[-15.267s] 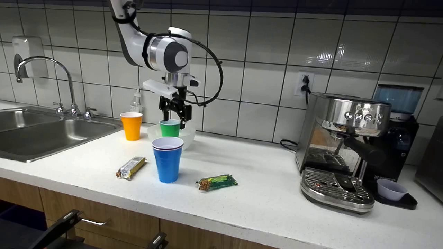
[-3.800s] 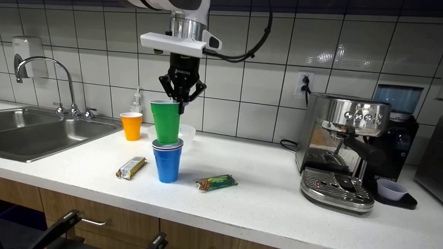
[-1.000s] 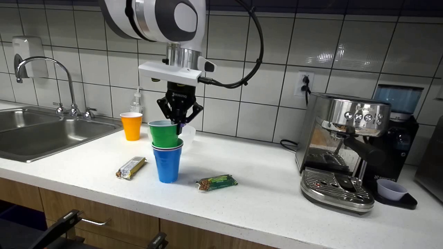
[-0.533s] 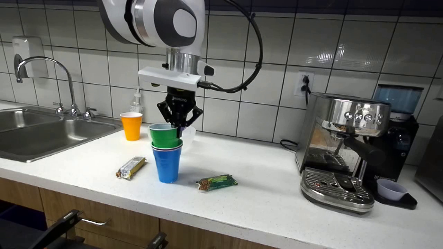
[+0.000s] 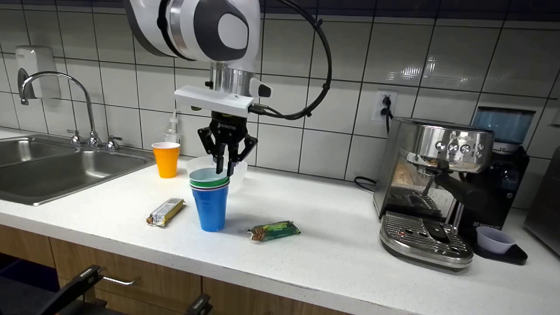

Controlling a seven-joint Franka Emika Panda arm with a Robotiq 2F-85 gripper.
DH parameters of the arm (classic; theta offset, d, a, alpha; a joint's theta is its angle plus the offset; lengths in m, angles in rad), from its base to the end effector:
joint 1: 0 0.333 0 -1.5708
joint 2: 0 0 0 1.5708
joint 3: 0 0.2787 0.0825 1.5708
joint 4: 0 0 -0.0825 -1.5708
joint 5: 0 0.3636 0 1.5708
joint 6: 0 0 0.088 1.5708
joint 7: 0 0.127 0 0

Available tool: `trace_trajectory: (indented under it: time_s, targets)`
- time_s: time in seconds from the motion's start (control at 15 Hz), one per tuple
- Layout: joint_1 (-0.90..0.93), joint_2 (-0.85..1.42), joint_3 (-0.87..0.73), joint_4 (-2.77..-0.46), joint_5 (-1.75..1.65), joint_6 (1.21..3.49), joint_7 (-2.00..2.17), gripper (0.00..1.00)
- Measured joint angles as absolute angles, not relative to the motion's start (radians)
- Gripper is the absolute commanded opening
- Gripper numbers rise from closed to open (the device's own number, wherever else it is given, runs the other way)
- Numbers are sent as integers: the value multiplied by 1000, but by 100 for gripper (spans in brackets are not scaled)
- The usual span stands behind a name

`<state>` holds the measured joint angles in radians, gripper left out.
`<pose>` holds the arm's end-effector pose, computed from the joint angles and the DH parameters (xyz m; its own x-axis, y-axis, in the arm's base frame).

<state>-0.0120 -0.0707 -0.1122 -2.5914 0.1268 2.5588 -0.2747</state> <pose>0.4307 -0.0534 0.2453 0.9976 0.0441 0.0538 0.0478 -0.9964 -0.0694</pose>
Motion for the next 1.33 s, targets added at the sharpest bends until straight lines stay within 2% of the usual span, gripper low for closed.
trace_trajectory:
  time_s: [0.27,0.4,1.33]
  targets:
    - [-12,-71,-112,-2591,129,2560,-275,89]
    - [-12,-71,-112,-2591,132,2560,-275,100]
    - [4,-75,-84,-2558,198,2560,-280,100]
